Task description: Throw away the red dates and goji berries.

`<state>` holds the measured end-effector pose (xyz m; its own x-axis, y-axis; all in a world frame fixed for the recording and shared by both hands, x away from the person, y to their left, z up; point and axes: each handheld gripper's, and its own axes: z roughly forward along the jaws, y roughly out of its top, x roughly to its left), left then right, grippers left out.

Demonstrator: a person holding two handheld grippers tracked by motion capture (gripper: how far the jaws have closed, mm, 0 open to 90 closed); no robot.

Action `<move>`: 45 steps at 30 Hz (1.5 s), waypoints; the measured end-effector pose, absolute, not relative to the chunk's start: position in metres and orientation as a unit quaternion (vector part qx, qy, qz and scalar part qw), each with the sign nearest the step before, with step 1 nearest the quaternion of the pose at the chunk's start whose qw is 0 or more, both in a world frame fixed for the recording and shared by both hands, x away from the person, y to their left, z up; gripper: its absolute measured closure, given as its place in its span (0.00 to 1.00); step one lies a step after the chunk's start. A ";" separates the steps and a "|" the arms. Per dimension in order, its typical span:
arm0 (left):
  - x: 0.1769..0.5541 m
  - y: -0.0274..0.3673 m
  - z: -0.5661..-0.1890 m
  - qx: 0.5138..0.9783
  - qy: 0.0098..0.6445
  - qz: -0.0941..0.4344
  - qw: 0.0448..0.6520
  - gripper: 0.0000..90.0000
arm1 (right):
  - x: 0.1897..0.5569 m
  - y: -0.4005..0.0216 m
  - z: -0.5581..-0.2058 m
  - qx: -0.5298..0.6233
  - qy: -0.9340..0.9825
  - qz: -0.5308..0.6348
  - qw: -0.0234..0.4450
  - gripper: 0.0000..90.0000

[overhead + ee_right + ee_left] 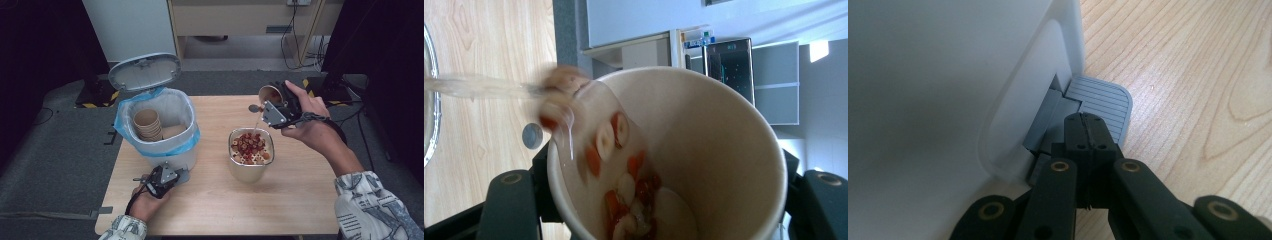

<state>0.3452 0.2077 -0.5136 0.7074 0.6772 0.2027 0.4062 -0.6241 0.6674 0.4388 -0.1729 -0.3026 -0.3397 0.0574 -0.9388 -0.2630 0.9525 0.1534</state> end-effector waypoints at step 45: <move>0.345 0.208 -0.513 0.873 0.311 0.223 0.303 1.00 | 0.432 -0.154 -0.299 -0.147 0.786 0.044 0.598 0.33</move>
